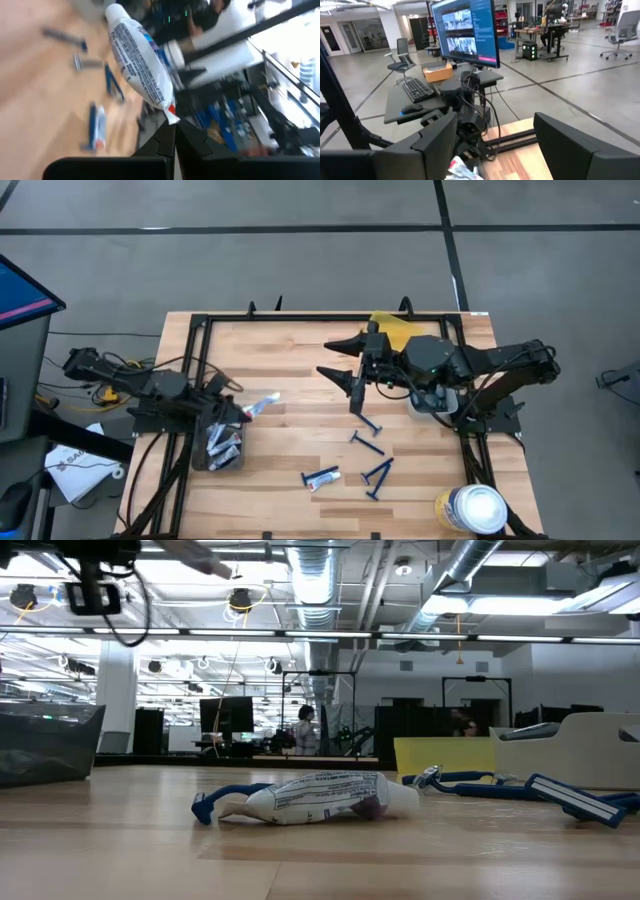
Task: Pick & Place Travel size toiletries
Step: Put the white toothpaste into the black bin
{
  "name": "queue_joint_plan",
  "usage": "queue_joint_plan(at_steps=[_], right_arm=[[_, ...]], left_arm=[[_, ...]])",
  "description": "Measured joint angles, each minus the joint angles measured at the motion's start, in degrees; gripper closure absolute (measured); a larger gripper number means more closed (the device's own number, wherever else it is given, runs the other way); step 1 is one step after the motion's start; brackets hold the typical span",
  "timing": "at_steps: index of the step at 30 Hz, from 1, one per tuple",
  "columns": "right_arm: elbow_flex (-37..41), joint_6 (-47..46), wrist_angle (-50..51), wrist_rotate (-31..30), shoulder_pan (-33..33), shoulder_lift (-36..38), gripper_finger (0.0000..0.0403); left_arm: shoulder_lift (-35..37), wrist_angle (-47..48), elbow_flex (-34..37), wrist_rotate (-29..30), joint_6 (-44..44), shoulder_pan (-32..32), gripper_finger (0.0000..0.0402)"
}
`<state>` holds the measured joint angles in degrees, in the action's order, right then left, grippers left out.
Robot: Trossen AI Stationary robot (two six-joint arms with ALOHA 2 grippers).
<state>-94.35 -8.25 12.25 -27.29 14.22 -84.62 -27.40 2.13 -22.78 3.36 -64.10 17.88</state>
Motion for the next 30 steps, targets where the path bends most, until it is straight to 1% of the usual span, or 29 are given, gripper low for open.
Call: queue_joint_plan(at_steps=[6, 11, 14, 19, 25, 28, 30], right_arm=[[0.0, -0.4, 0.8, 0.0, 0.0, 0.0, 0.0145], [0.0, -0.4, 1.0, 0.0, 0.0, 0.0, 0.0145], [0.0, -0.4, 1.1, 0.0, 0.0, 0.0, 0.0145], [0.0, -0.4, 1.6, 0.0, 0.0, 0.0, 0.0145], [0.0, -2.3, 4.9, 0.1, 0.0, -0.1, 0.0146], [0.0, -2.4, 5.8, 0.1, 0.0, 0.0, 0.0145], [0.0, -2.3, 5.9, 0.1, 0.0, 0.0, 0.0146]], left_arm=[[4.4, 6.7, 0.0, -4.6, -7.0, 5.7, 0.0402], [6.0, 13.1, 0.0, -11.4, -13.7, 9.4, 0.0402], [6.5, 19.1, 0.0, -14.3, -17.0, 10.6, 0.0402], [6.7, 28.1, 0.0, -14.6, -20.8, 11.0, 0.0402], [6.7, 29.2, -0.1, -17.8, -23.1, 11.0, 0.0402], [6.7, 30.3, -1.0, -18.0, -23.6, 11.0, 0.0402], [6.7, 33.3, -1.4, -17.8, -24.0, 11.0, 0.0402]])
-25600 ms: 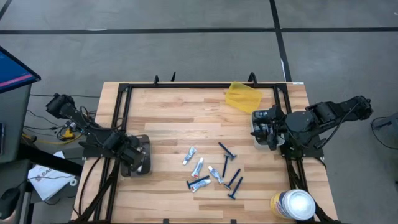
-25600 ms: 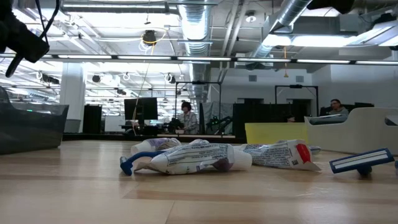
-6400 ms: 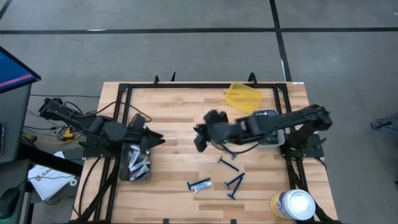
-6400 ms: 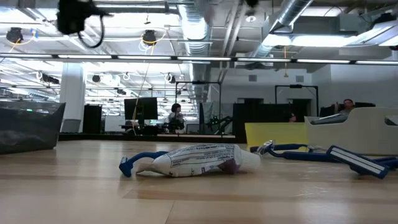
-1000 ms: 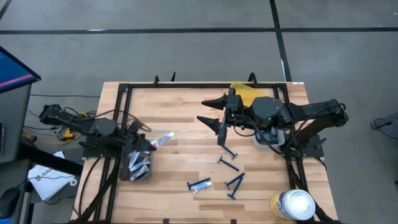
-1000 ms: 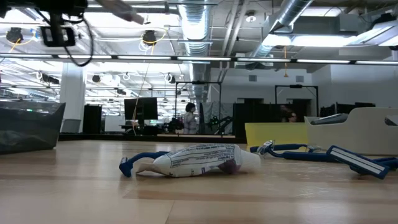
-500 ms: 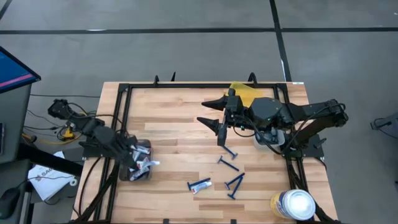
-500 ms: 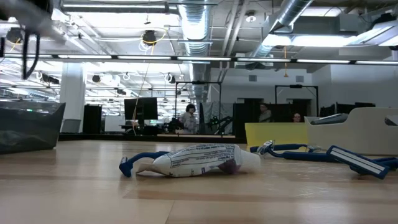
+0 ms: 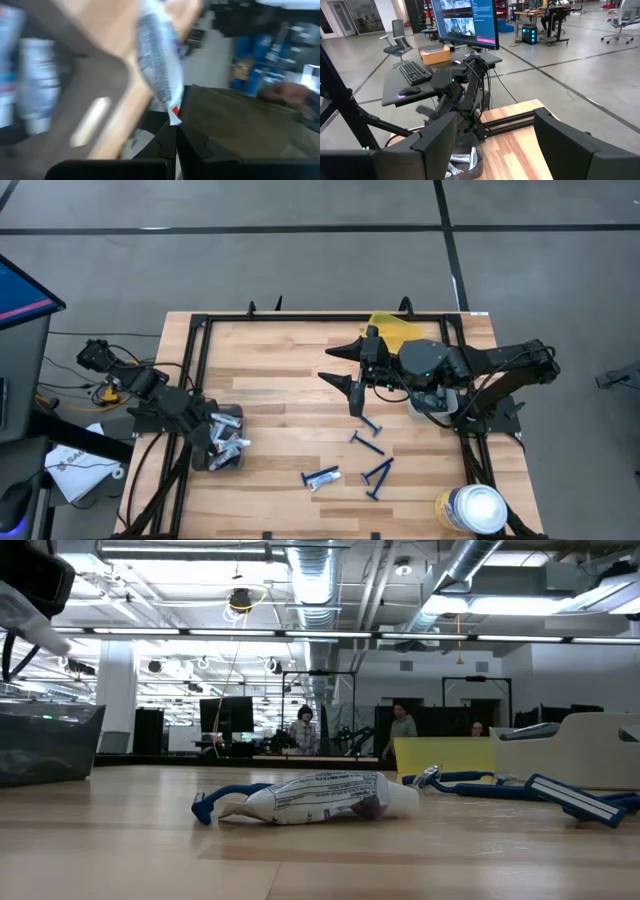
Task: Pick & Place Travel size toiletries
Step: Put the white toothpaste into the black bin
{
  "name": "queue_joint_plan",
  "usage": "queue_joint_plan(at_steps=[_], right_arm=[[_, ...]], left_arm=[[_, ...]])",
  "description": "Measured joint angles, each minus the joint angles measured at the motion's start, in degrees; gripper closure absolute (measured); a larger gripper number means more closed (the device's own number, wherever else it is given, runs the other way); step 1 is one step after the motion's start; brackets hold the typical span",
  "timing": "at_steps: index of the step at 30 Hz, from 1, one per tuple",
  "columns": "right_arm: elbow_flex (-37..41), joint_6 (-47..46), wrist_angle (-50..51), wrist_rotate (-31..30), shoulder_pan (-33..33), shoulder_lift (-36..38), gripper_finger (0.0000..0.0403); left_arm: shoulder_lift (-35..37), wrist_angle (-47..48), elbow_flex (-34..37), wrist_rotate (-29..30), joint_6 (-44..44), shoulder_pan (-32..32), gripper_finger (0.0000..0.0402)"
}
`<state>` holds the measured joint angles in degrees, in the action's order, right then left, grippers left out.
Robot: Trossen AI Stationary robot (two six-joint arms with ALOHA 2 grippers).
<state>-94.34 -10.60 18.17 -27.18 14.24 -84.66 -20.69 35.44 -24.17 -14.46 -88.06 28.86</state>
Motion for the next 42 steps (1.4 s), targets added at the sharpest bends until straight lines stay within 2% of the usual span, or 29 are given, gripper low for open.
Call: queue_joint_plan(at_steps=[6, 15, 21, 25, 34, 38, 42], right_arm=[[0.0, 0.0, 0.1, 0.0, 0.0, 0.0, 0.0145], [0.0, 0.0, 2.4, 0.0, 0.0, 0.0, 0.0146], [0.0, 0.0, 2.4, 0.0, 0.0, 0.0, 0.0146], [0.0, 0.0, 2.5, 0.1, 0.0, 0.0, 0.0146], [0.0, 0.0, 3.7, 0.1, 0.0, 0.0, 0.0146], [0.0, 0.0, 5.2, 0.1, 0.0, 0.0, 0.0146], [0.0, 0.0, 5.4, 0.1, 0.0, 0.0, 0.0146]], left_arm=[[0.0, 9.7, -0.1, 2.2, -1.4, 0.0, 0.0401], [-0.6, 15.3, -0.1, 4.2, -1.8, 0.0, 0.0401], [-5.0, 15.1, 0.0, 4.8, -1.0, 0.0, 0.0388], [-8.4, 14.8, 0.0, 3.4, 2.0, 0.0, 0.0346], [-12.1, 12.9, 0.0, 1.9, 3.3, 0.0, 0.0202], [-12.1, 3.4, 0.0, 2.0, 1.3, 0.0, 0.0170], [-12.1, -11.9, 0.0, 3.8, 1.7, 0.0, 0.0159]])
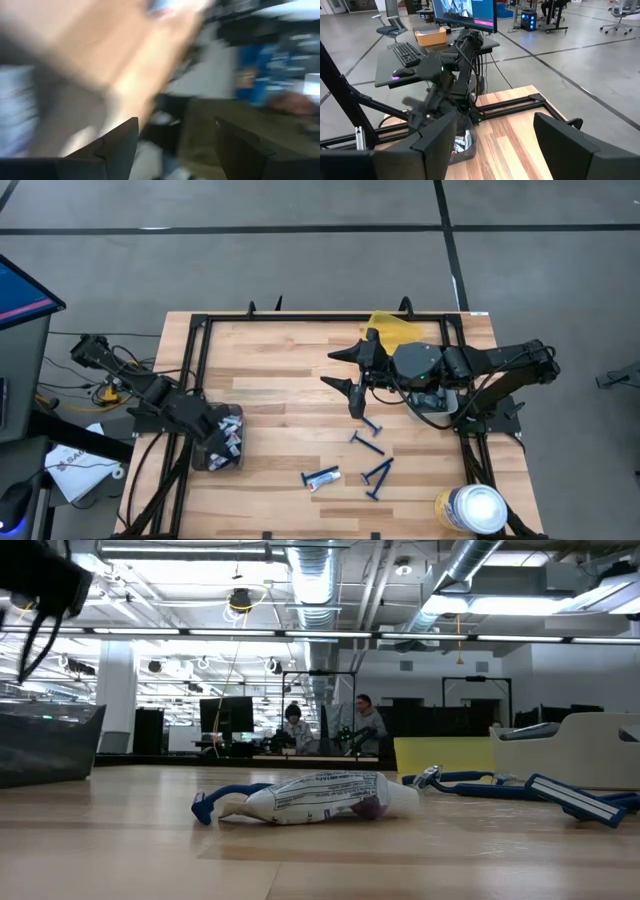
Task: Pick & Place Travel size toiletries
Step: Put the white toothpaste into the black bin
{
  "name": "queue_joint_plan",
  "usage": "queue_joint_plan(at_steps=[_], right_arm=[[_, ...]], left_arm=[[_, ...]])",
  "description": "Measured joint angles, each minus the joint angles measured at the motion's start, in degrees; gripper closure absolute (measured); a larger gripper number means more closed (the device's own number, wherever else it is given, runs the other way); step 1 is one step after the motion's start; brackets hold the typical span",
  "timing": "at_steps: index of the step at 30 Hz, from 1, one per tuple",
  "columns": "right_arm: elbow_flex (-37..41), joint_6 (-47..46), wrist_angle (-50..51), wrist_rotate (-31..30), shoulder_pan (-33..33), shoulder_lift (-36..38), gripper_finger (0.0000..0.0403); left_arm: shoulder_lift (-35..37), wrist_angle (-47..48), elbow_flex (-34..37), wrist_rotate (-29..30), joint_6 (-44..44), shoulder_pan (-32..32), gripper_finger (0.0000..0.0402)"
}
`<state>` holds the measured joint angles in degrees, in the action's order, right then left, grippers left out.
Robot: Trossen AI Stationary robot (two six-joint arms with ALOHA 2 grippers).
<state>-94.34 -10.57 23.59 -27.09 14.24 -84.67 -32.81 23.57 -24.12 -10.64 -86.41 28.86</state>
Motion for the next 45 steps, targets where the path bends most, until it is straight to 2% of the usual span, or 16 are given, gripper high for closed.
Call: queue_joint_plan(at_steps=[2, 6, 10, 13, 19, 27, 31, 34, 37, 41, 45], right_arm=[[0.0, 0.0, 0.0, 0.0, 0.0, 0.0, 0.0146], [0.0, 0.0, 0.0, 0.0, 1.0, 0.0, 0.0146], [0.0, 0.0, -0.2, 0.1, 2.5, 0.1, 0.0146], [0.1, 0.3, -0.5, 0.1, 3.9, 1.6, 0.0146], [0.0, 1.5, -0.2, 0.0, 5.2, 5.8, 0.0148], [0.0, 1.5, 1.2, -0.1, 5.2, 9.9, 0.0148], [0.0, 1.1, 3.4, -0.2, 5.3, 11.3, 0.0148], [0.0, 1.7, 4.9, 0.0, 5.8, 12.6, 0.0148], [0.0, 6.2, 5.9, 0.0, 7.2, 15.2, 0.0148], [0.0, 12.6, 7.1, 0.0, 9.7, 20.3, 0.0148], [0.0, 15.1, 9.9, 0.0, 11.9, 26.6, 0.0148]], left_arm=[[-0.3, -8.2, 0.0, 3.8, 0.5, 0.0, 0.0159], [-2.1, -20.3, 0.0, 16.0, 7.4, 0.0, 0.0163], [-6.7, -25.6, 0.0, 27.0, 17.0, 0.0, 0.0167], [-11.9, -26.6, 0.0, 30.6, 21.5, 0.0, 0.0166], [-24.7, -27.5, -2.7, 30.6, 26.8, 0.0, 0.0169], [-41.7, -27.6, -14.1, 28.3, 44.8, 0.0, 0.0174], [-47.7, -27.6, -18.6, 28.4, 48.9, -0.1, 0.0174], [-50.6, -27.5, -20.5, 28.9, 48.9, -0.2, 0.0174], [-52.6, -27.5, -21.9, 28.9, 48.6, -0.5, 0.0174], [-54.6, -27.4, -23.3, 29.2, 48.5, -1.1, 0.0174], [-55.2, -27.5, -24.4, 29.9, 48.6, -1.6, 0.0174]])
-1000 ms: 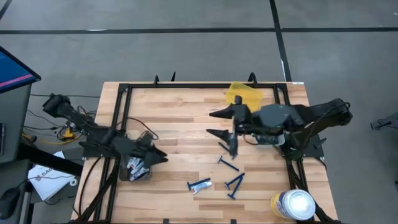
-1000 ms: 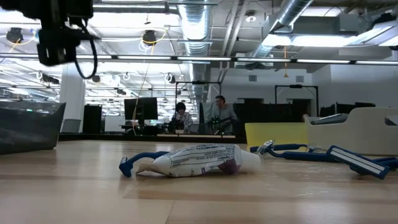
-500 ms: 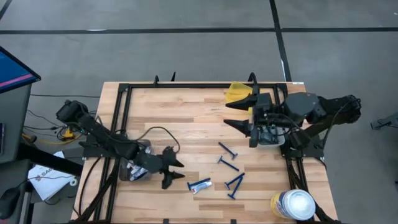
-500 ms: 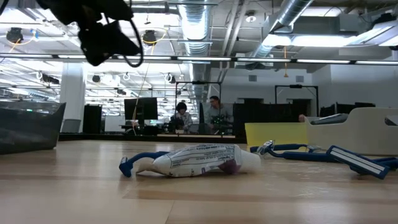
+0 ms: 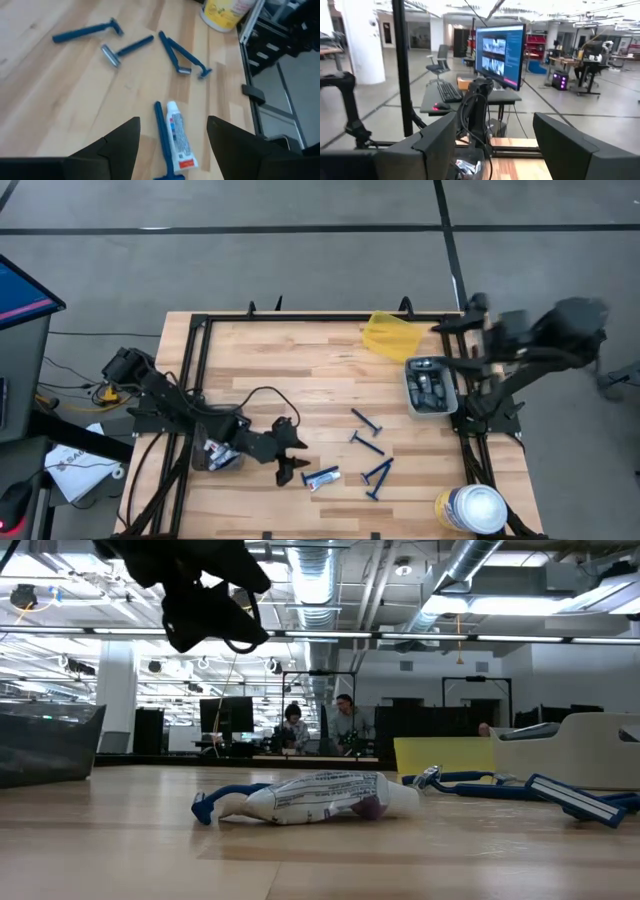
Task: Pick & Place Travel size toiletries
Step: Put the white toothpaste into the black bin
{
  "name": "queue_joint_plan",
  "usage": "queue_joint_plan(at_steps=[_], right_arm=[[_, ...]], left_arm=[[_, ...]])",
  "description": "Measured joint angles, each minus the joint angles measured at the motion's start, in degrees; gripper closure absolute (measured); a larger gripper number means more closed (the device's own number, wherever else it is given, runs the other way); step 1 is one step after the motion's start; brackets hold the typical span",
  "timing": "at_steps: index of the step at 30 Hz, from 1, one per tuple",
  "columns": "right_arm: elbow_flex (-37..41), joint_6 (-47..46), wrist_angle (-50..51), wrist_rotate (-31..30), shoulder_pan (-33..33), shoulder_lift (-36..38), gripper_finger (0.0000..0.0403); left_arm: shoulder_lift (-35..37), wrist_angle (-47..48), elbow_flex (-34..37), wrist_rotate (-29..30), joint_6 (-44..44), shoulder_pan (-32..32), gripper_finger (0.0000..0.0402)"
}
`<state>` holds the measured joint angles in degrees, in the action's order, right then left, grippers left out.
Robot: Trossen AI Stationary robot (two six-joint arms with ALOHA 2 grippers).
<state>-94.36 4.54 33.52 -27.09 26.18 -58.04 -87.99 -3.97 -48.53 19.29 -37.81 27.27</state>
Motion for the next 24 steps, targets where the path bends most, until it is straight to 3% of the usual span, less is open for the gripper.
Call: queue_joint_plan(at_steps=[5, 14, 24], right_arm=[[0.0, -3.4, 6.9, 0.0, 1.2, 6.9, 0.0148], [0.1, -8.1, 15.0, 0.0, 2.4, 13.1, 0.0148], [2.9, -9.1, 16.4, 0.0, 2.4, 14.8, 0.0148]], left_arm=[[0.0, 0.0, -0.1, 3.3, 0.0, -0.2, 0.0174], [-3.2, 0.1, -1.0, 3.4, 1.5, 0.6, 0.0174], [-16.5, -0.6, -13.1, 6.4, 14.7, 2.5, 0.0174]])
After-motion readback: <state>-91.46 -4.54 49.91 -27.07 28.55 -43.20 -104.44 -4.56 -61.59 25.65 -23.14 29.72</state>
